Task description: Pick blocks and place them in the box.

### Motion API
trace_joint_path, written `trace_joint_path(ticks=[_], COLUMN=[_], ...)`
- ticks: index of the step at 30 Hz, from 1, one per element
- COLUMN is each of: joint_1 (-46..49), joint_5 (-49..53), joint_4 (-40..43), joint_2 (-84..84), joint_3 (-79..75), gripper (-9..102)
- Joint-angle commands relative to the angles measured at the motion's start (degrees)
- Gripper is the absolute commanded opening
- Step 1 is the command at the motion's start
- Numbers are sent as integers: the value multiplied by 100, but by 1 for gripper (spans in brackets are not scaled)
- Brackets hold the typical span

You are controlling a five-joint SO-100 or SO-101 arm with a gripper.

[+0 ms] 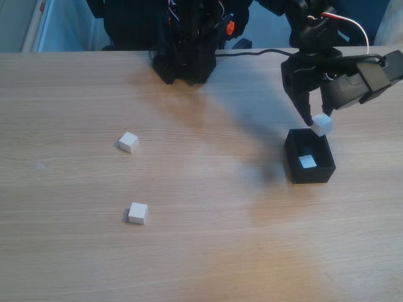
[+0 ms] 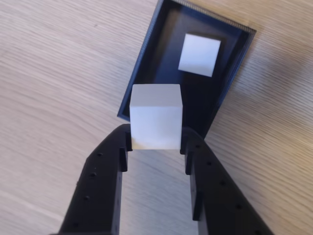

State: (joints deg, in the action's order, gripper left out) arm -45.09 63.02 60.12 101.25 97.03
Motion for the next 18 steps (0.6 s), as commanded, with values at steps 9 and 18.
trace_joint_path(ticks=[9, 18], joint_1=[475, 1670], joint_5=[220, 519], joint_4=[369, 1002], joint_2=[343, 1301], joint_3=[-53, 879], gripper=[10, 1])
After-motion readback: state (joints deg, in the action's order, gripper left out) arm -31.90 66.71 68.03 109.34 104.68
